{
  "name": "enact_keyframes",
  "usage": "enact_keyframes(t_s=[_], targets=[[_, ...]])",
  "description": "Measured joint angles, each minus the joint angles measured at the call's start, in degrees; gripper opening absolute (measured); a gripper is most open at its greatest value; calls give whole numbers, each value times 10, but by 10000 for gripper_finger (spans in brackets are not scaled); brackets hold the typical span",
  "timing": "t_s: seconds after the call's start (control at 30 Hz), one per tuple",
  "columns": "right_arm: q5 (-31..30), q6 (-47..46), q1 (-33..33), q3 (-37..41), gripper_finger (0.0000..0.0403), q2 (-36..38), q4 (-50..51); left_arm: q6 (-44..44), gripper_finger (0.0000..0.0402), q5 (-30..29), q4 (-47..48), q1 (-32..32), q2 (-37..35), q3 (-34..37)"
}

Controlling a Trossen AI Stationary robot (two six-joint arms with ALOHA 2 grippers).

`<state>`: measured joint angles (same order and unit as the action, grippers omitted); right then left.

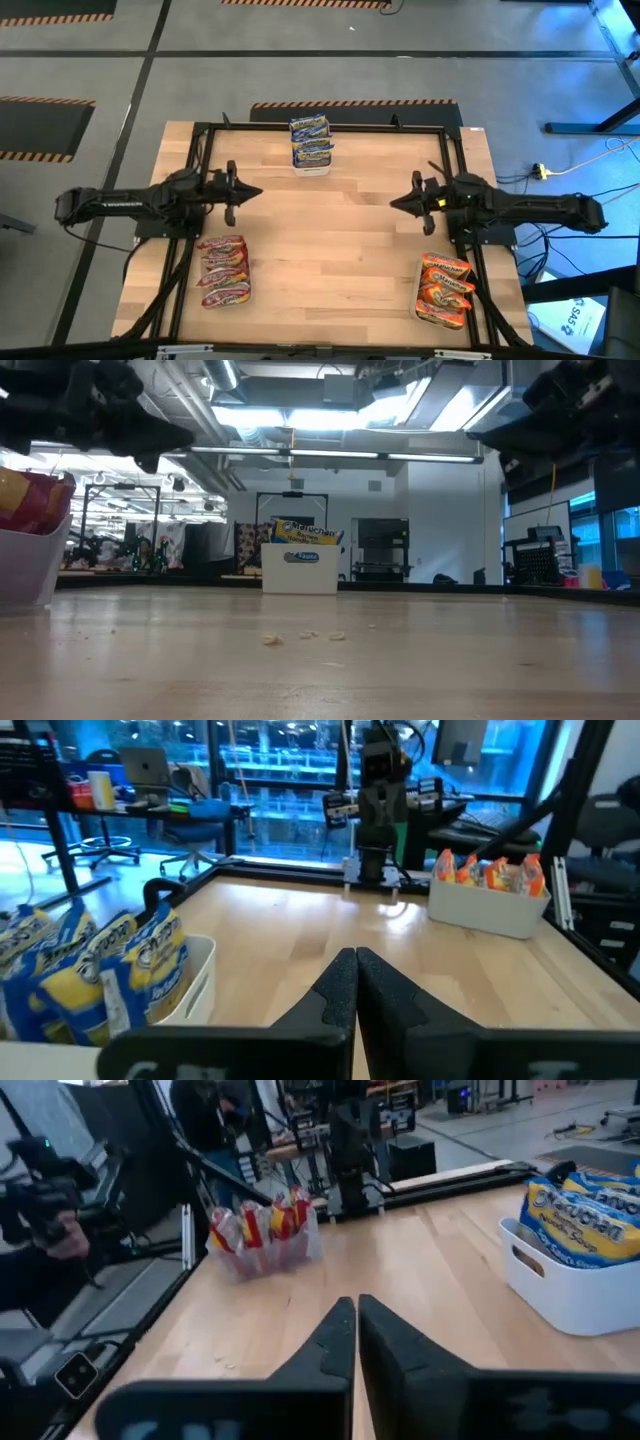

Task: Sort Maruchan noodles
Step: Return to Home Position

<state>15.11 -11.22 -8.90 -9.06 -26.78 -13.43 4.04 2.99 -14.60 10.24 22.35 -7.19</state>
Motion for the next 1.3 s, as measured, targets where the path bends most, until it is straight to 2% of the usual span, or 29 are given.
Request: enact_keyframes(t_s=[0.1,0.4,0.57,0.83,1.3], targets=[[-4,-9,-10,22,9,39,2,16,1,-5,-1,0,-23,19],[-104,-31,-9,60,9,187,80,49,2,9,0,0,-86,61],[-111,-31,-9,86,10,269,88,60,2,6,17,0,-118,68],[-140,-39,-9,86,10,260,122,56,1,-2,63,0,-156,68],[-139,-39,-9,86,10,257,123,42,14,-6,93,0,-157,67]])
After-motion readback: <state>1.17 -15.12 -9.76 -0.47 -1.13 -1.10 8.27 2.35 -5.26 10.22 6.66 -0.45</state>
